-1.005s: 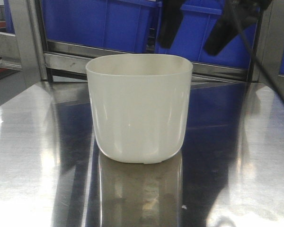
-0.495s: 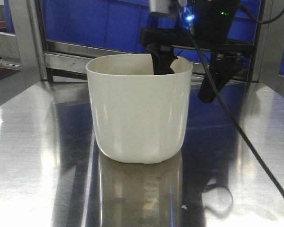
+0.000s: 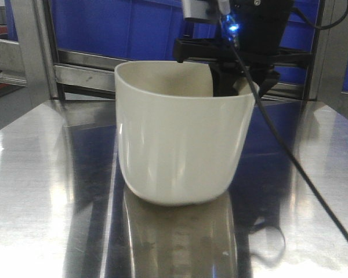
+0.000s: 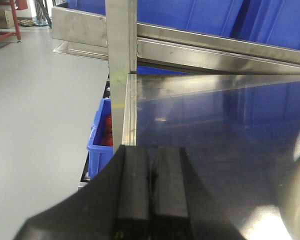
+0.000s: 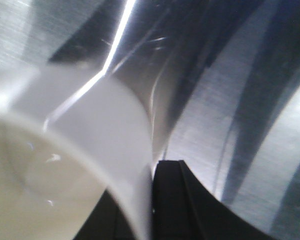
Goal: Move white bin to right shelf second layer
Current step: 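Lower the right gripper onto the white bin's rim and grasp it, then lift the white bin off the table with the right gripper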
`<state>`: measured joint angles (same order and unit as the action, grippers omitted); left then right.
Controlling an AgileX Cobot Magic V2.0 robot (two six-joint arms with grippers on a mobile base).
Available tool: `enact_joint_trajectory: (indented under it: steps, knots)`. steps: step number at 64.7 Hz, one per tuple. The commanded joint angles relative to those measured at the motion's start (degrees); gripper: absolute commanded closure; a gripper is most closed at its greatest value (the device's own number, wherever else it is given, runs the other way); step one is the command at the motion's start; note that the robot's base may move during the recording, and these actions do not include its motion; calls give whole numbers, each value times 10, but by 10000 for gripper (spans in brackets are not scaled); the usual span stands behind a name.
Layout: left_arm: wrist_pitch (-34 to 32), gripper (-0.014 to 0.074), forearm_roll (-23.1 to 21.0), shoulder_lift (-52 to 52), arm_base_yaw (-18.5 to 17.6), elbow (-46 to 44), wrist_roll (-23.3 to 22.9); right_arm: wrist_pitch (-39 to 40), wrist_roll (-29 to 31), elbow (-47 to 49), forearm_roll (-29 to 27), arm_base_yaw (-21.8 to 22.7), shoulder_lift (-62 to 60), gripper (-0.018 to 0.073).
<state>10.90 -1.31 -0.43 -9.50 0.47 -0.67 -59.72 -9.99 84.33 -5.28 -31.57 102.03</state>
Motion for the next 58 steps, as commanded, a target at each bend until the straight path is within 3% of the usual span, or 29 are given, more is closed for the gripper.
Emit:
enact_joint_trajectory:
  steps: [1, 31, 58]
  knots:
    - [-52, 512, -1, -8, -4, 16, -6, 33, 4, 21, 25, 3, -64, 508]
    - [-52, 512, -1, -8, -4, 16, -6, 141, 4, -26, 83, 13, -305, 504]
    - [-52, 512, -1, -8, -4, 16, -6, 184, -5, -241, 83, 137, -566, 501]
